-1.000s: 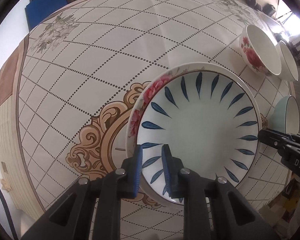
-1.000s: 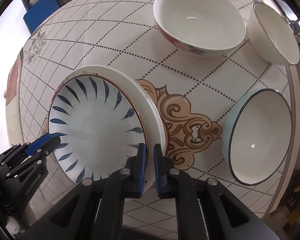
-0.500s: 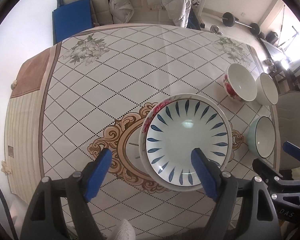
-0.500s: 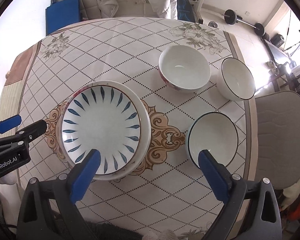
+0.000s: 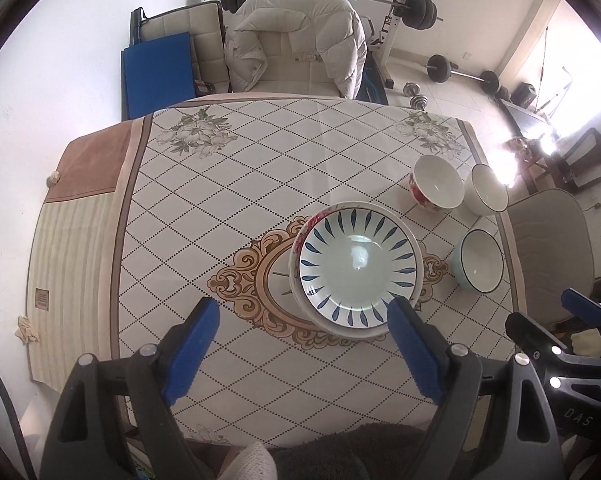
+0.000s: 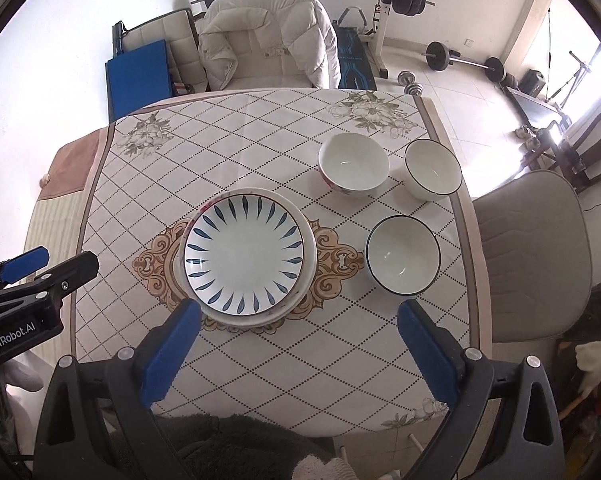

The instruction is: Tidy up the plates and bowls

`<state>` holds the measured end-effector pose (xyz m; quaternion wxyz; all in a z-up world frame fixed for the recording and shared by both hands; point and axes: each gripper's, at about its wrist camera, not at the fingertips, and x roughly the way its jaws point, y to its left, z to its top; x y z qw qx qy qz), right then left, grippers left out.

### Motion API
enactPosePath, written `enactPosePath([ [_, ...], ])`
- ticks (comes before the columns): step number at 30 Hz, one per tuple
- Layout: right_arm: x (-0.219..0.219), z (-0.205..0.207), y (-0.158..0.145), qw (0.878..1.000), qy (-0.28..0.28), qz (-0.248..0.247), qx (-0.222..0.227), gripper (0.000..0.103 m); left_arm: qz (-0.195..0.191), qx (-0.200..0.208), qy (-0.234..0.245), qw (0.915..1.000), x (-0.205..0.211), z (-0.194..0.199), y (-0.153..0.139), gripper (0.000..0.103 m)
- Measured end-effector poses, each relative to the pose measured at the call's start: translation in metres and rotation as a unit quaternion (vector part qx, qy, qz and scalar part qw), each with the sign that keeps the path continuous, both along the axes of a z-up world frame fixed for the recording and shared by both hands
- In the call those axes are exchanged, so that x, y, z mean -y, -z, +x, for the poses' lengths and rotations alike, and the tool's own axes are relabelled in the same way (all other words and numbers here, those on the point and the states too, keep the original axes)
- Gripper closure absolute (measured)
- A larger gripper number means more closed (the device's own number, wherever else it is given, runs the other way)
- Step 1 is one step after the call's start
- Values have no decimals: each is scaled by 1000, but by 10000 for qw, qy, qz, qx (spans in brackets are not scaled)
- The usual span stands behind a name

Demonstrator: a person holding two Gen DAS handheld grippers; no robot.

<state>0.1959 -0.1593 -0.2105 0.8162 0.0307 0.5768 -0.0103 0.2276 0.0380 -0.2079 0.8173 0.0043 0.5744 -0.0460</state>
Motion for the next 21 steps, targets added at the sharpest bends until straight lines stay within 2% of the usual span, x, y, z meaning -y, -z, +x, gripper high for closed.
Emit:
enactPosePath([
  [6, -8, -24, -19, 9995, 181, 151, 192, 3, -26, 289, 67, 9996, -5, -19, -17, 17],
  [11, -1, -34, -14, 9961, 355, 739, 336, 3, -94, 483, 165, 9987, -6, -24, -19, 17],
  [16, 28, -39, -2, 9913, 756, 1024, 337, 3, -6, 732, 381, 9966, 7, -22, -19, 17],
  [21, 73, -43, 3, 9892, 1046, 965, 351, 3, -173, 627, 588, 9961, 32, -11, -12, 17],
])
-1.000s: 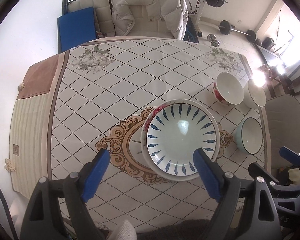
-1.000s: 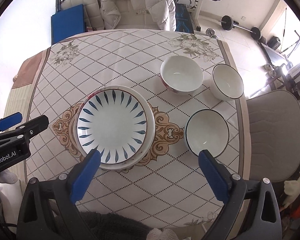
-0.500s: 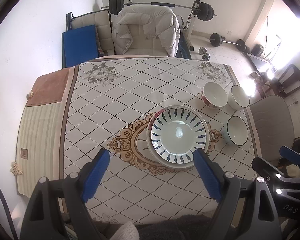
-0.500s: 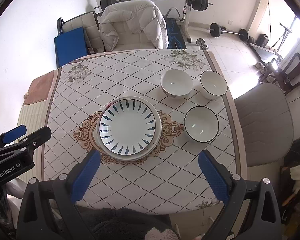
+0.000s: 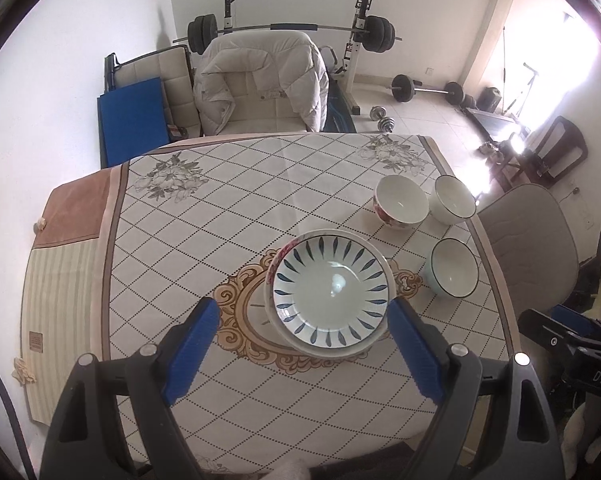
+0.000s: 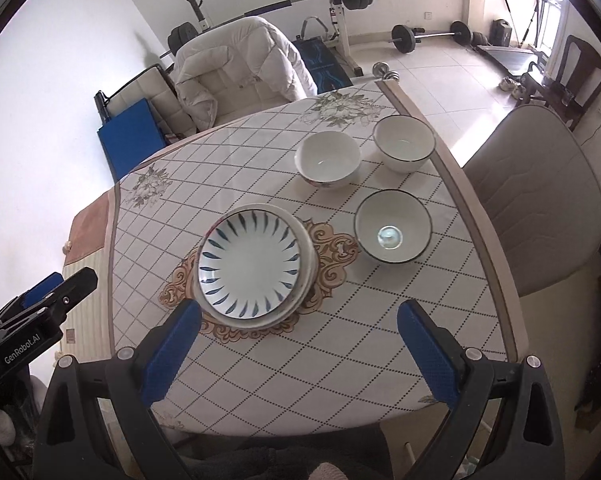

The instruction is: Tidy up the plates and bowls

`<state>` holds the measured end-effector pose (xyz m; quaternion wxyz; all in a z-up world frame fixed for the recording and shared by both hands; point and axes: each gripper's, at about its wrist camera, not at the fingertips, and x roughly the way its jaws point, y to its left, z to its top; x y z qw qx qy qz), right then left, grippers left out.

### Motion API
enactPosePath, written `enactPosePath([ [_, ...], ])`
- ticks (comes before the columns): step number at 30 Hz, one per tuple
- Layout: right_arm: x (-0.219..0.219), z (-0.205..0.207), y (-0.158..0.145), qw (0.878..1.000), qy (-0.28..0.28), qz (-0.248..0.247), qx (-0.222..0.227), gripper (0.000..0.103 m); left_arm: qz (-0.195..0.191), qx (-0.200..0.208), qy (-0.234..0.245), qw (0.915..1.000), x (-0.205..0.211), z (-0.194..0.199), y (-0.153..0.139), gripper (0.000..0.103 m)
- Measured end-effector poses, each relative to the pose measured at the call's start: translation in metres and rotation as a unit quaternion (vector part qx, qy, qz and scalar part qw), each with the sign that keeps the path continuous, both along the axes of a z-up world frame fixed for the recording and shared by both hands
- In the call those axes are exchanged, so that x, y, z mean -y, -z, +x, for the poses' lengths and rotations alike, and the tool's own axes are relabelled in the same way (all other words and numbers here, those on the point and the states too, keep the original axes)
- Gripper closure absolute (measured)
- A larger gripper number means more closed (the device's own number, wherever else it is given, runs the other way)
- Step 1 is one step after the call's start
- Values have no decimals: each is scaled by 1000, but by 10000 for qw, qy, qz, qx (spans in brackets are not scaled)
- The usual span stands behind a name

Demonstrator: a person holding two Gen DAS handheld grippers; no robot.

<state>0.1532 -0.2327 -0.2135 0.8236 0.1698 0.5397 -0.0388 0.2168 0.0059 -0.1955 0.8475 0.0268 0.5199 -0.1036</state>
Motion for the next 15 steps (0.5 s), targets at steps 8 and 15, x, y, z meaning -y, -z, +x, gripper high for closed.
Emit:
enactPosePath([
  [8, 92, 28, 58, 9967, 226, 641, -446, 3, -331, -817, 639, 9941, 79, 40, 51, 20],
  [15, 153, 83, 142, 9852, -60, 1356, -1049, 5, -240, -1703, 781, 9820, 160, 84, 124, 45],
])
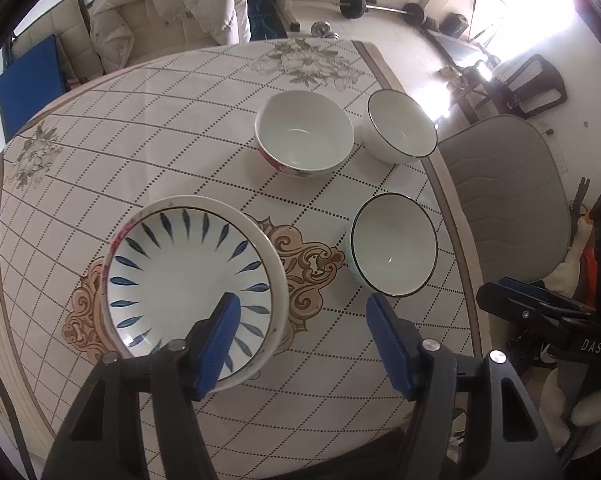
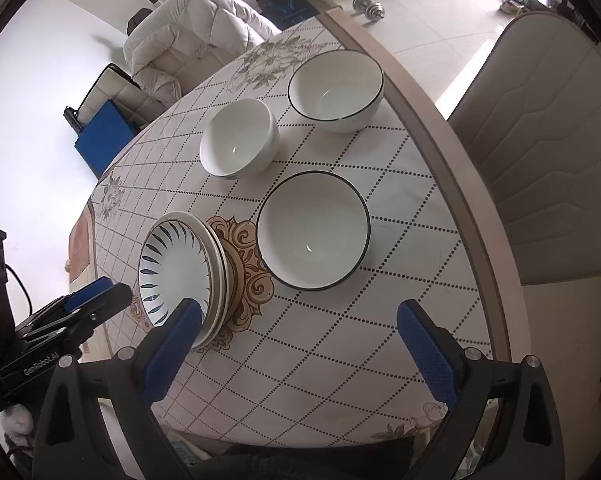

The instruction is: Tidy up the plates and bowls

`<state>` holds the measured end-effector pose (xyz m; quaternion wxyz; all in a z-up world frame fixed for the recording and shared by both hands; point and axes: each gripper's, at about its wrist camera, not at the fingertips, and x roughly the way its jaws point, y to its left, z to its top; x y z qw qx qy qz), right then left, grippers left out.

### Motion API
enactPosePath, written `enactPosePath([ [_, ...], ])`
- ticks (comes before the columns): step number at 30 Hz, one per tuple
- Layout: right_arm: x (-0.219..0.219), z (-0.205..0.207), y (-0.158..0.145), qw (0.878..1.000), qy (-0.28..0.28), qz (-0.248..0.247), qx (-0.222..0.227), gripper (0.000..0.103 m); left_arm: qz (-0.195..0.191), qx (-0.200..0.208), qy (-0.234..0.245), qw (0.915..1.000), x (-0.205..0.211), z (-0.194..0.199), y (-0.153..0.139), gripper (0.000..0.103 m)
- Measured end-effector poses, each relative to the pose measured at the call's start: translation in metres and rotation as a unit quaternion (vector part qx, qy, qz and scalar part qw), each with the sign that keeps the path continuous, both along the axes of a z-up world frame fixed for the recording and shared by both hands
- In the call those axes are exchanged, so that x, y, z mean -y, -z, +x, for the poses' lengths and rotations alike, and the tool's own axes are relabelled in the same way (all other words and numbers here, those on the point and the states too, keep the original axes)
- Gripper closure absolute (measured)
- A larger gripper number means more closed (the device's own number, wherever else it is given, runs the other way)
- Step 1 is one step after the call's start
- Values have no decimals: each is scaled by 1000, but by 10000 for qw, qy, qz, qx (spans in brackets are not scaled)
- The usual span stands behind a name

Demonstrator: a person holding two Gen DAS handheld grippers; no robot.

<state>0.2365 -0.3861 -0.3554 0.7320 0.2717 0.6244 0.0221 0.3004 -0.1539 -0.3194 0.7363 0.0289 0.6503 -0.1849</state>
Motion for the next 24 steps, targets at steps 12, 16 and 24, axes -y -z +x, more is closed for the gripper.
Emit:
enactPosePath([
  [12, 34, 78, 130, 9902, -704, 684, -993, 54, 419, -1056, 7, 9935, 74, 50, 101, 62],
  [16, 33, 85, 150, 9864, -814, 835, -1156, 80, 514, -1200, 111, 9914, 82, 49, 117, 71],
  [24, 27, 81, 154, 9840, -1027, 773, -1236, 88, 469, -1197, 105, 9916, 86, 29, 121, 86],
])
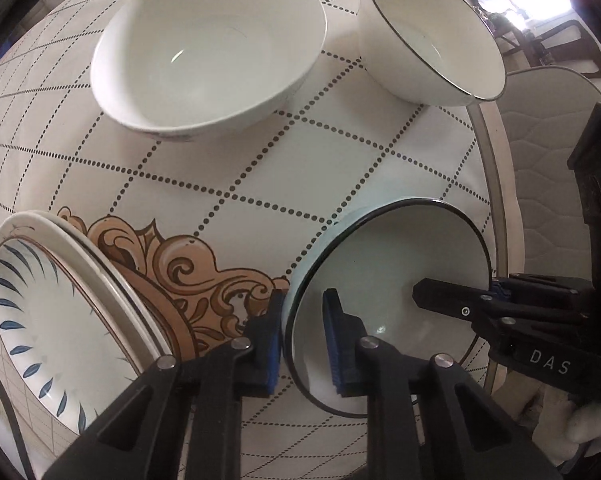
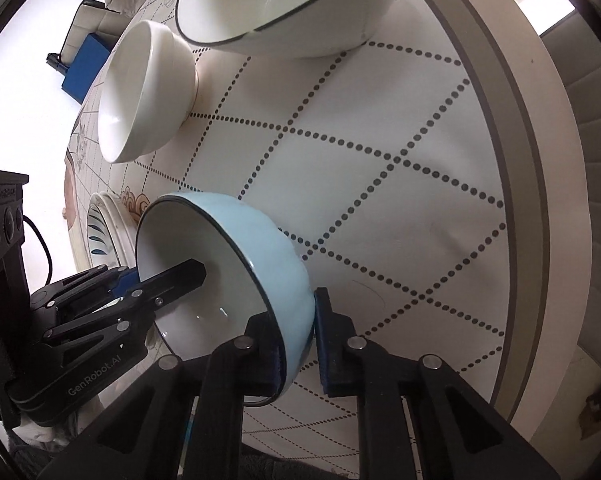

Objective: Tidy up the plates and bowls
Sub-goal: 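Grasp the light-blue bowl rim with both grippers, then move the light-blue bowl beside the plate stack and open both grippers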

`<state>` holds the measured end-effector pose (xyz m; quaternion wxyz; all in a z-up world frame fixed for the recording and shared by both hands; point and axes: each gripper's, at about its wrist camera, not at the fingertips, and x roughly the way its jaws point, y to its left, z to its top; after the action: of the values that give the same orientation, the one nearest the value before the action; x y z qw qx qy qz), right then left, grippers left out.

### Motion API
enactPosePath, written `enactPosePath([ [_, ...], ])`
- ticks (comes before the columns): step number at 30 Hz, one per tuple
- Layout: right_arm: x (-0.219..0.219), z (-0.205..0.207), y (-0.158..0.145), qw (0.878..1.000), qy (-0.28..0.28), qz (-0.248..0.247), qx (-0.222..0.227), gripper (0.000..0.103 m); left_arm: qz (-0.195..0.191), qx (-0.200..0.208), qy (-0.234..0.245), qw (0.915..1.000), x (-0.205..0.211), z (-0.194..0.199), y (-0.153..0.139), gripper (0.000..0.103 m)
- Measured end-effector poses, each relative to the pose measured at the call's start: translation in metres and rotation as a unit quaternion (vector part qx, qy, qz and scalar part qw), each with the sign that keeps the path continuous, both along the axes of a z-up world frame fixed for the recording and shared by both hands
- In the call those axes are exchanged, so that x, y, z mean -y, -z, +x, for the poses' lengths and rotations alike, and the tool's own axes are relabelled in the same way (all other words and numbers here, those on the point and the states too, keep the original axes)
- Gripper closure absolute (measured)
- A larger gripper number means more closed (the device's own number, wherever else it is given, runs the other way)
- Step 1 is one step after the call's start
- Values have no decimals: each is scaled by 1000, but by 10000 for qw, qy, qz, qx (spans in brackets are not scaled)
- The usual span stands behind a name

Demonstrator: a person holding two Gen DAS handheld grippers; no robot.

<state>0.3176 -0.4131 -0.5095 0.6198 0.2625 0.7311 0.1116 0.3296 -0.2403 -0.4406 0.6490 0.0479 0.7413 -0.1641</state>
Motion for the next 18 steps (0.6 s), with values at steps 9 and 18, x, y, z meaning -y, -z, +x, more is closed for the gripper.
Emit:
enactPosePath([
  [9, -18, -4, -8, 9997, -211, 88, -66, 88, -63, 54, -315, 9995, -23, -21, -8, 86],
  [18, -45, 23, -16, 9984, -565, -46, 73, 88, -20, 111, -590, 9982, -49, -11, -13, 86],
])
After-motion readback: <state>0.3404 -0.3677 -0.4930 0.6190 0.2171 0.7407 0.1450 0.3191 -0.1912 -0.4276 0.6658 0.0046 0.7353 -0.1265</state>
